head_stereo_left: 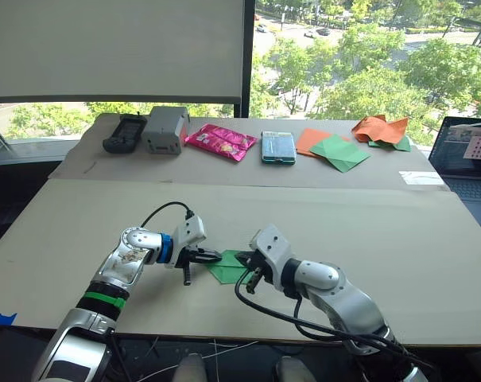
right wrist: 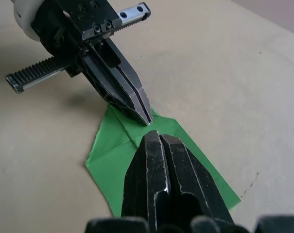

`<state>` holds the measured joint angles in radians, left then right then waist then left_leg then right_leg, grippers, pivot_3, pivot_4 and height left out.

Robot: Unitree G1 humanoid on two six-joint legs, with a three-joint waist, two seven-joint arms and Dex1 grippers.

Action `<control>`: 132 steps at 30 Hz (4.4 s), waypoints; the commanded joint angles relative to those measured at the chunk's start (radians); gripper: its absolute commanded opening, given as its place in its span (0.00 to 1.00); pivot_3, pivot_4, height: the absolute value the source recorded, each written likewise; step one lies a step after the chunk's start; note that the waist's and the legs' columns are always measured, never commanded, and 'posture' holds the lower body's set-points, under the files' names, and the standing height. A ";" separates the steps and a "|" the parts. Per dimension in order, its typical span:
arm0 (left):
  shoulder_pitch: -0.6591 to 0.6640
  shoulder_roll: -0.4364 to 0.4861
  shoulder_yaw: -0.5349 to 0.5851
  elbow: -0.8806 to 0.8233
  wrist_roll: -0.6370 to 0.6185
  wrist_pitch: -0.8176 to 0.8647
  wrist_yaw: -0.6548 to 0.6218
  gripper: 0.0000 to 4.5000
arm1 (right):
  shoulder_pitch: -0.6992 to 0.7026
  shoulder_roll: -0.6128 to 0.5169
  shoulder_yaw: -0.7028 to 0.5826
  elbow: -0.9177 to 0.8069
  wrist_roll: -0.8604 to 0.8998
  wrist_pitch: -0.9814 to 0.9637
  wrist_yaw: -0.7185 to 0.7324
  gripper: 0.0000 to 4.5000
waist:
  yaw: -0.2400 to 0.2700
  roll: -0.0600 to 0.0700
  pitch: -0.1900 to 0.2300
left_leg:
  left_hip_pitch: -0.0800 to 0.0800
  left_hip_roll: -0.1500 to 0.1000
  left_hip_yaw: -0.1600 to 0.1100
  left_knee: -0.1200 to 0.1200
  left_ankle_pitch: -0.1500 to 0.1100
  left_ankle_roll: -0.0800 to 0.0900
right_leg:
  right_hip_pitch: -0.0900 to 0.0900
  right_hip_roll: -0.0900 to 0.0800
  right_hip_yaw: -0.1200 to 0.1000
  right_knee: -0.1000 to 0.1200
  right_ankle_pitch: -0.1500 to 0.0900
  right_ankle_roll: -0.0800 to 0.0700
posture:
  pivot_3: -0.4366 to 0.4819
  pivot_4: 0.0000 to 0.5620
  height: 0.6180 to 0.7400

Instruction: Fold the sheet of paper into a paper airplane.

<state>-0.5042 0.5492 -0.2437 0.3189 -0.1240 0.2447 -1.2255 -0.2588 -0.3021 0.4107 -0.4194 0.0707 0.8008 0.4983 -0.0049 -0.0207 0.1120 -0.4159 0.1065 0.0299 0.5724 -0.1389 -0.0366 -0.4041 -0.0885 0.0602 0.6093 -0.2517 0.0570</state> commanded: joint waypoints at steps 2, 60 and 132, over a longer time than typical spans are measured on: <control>0.006 0.003 -0.010 -0.021 0.008 0.015 0.003 0.00 | -0.005 -0.002 0.007 0.036 -0.013 -0.031 -0.006 0.01 | 0.000 0.000 0.000 | 0.000 0.000 0.000 0.000 0.000 0.000 | 0.000 0.000 0.000 0.000 0.000 0.000 | 0.48 0.27 0.84; 0.190 0.158 0.119 -0.119 -0.078 0.084 0.016 0.00 | -0.059 0.017 0.023 0.068 -0.004 0.082 -0.018 0.01 | -0.015 -0.002 -0.007 | 0.012 0.000 -0.002 -0.002 -0.007 -0.007 | 0.000 -0.002 0.000 0.001 0.000 0.000 | 0.48 0.27 0.84; 0.239 0.176 0.344 -0.481 -0.462 0.440 0.207 0.00 | 0.008 -0.347 0.186 0.278 -0.754 -1.213 -0.078 0.01 | -0.009 -0.010 0.008 | 0.011 -0.002 -0.002 -0.006 -0.007 -0.010 | -0.001 -0.003 0.000 -0.014 0.001 0.001 | 0.48 0.27 0.84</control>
<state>-0.2378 0.7306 0.1017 -0.1355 -0.5611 0.6761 -1.0169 -0.2679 -0.6509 0.5865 -0.1414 -0.7382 -0.3993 0.3645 -0.0138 -0.0310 0.1195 -0.4038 0.1041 0.0279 0.5669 -0.1455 -0.0467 -0.4033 -0.0919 0.0603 0.5956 -0.2511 0.0578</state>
